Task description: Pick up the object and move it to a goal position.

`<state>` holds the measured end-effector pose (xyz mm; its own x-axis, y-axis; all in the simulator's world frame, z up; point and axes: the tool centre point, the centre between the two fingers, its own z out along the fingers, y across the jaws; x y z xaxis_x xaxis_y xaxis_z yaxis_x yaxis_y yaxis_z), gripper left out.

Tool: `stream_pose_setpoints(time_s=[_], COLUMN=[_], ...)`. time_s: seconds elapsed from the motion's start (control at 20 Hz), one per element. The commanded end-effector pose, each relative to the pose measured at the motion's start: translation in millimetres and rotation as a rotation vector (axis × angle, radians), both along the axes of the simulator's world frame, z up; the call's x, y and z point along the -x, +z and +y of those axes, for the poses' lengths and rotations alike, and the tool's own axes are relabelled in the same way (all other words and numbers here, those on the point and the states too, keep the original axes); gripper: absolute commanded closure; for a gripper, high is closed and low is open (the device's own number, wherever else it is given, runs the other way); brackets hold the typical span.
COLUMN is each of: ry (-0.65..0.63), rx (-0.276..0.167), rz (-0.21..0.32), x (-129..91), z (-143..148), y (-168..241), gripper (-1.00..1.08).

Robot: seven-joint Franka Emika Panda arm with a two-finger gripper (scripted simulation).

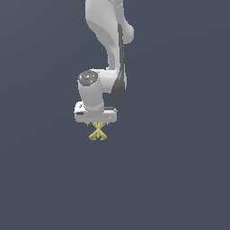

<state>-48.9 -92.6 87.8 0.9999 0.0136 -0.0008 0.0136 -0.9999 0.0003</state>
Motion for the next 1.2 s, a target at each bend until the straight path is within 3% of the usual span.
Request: stream_pose_setpoints(time_s=[0.0,0.95,1.0,1.15], ry=[0.002,0.002,0.002,0.002], rx=[0.0,0.0,0.0,0.0], rz=[-0.001,-0.001,-0.001,-0.001], x=[1,2,2,2], z=[-1,-1,-1,-1], y=[-2,-53,-53,-53], gripper=[-0.92,-0.92,1.08,1.08])
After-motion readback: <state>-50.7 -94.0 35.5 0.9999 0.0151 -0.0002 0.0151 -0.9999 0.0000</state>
